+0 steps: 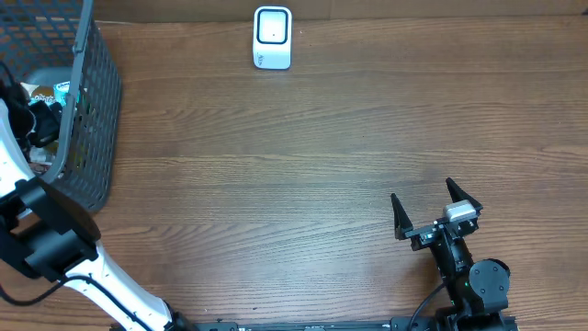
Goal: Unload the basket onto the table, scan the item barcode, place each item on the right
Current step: 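Move the left gripper into the grey basket toward the yellow bottle, then grasp the yellow oil bottle with the left gripper and lift it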
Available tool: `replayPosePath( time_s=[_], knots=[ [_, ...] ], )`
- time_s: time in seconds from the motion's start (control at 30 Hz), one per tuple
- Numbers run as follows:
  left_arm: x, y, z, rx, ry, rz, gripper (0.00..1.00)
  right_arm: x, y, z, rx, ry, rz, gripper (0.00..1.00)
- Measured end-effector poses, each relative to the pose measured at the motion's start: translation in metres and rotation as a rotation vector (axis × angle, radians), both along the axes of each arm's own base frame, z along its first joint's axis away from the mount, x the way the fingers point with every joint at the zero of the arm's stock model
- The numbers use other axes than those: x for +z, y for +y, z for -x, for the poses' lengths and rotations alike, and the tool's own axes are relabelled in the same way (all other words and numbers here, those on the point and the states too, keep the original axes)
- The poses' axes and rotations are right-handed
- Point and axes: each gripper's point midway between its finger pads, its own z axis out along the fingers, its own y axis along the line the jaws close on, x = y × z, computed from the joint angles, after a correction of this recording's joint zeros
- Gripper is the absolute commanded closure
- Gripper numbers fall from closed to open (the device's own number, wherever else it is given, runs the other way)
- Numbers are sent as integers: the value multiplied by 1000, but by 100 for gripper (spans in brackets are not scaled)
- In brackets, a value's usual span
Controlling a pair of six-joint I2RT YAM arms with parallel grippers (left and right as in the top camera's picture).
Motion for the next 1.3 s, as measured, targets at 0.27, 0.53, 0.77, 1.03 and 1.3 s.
replayPosePath(
  time_s=[0.27, 0.53, 0.77, 1.03, 1.3],
  knots=[
    [-9, 1, -8, -24, -13, 14, 25, 0, 0, 0, -1, 0, 0, 0],
    [-9, 0, -9, -33, -18, 19, 47, 0, 0, 0, 0, -1, 1, 0],
    [-9, 0, -8, -39, -16, 18, 59, 0, 0, 0, 0, 0, 0, 0],
    [1, 2, -13, -40, -55, 1, 59, 0, 0, 0, 0, 0, 0, 0],
    [79, 0, -12, -26, -227, -106, 64, 0, 0, 0, 0, 0, 0, 0]
  ],
)
